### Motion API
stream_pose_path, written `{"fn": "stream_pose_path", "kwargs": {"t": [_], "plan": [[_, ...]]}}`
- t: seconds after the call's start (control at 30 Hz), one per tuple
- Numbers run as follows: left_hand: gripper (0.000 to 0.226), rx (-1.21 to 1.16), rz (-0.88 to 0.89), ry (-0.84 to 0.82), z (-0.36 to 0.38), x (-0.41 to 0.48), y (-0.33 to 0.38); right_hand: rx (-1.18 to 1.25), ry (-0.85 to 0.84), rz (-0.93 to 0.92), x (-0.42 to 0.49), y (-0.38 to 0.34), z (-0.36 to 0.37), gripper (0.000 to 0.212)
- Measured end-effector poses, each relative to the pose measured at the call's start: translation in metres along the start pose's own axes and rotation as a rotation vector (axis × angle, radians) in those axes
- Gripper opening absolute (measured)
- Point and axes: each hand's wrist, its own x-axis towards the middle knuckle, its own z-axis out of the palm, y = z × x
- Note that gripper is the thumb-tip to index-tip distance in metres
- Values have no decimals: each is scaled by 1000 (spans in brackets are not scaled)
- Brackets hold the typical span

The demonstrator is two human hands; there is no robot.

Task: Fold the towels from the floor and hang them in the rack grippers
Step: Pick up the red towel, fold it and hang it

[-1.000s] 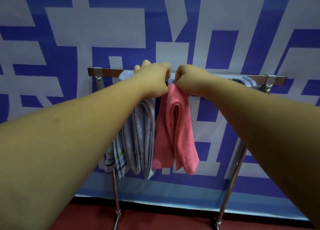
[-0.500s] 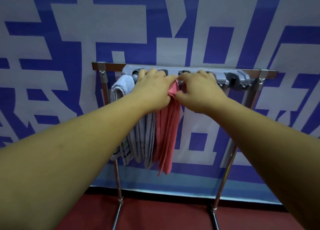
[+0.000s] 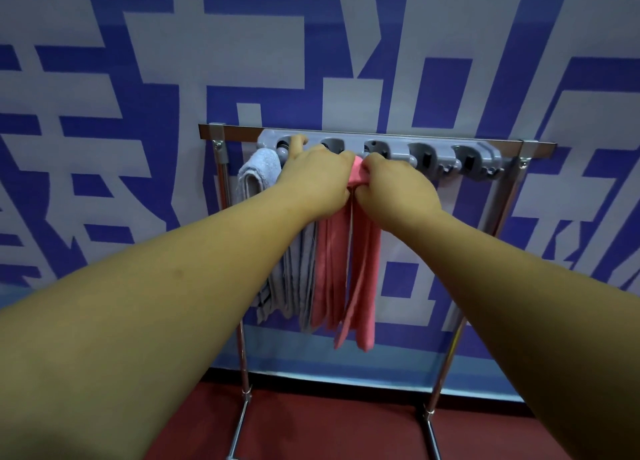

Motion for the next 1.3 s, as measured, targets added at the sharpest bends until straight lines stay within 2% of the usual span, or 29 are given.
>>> {"fn": "stream_pose_path", "kwargs": {"t": [0.1,0.3,0.47,0.6,0.77,0.83,0.93,0.97,1.1,1.3], "plan": [[48,-3,-4,-7,6,1,-2,-21,-54,-22,-2,3,2,44],[50,8,-4,-8,9,-1,1,-16,-52,-31,-3,3,3,49],[43,31,-26,-43,7,-2,6,-2,-16,-29,0,5,1,31],[34,16,-46,-74,5,0,6,-5,12,-58,8,3,-5,29],[38,-20,-55,-74,6,-1,6,-27,24,-99,12,0,-3,22],[42,-86,-63,-30,9,-1,5,9,-42,-92,11,1,-1,29],[50,-154,-38,9,17,0,4,100,-116,-105,8,5,-1,49],[51,-163,-35,9,18,0,4,123,-115,-117,7,5,-1,49],[38,-118,-43,-44,10,-1,8,194,-79,-124,8,1,-2,25],[37,-61,-24,-145,8,-1,5,189,-96,-105,11,-6,-2,15]]}}
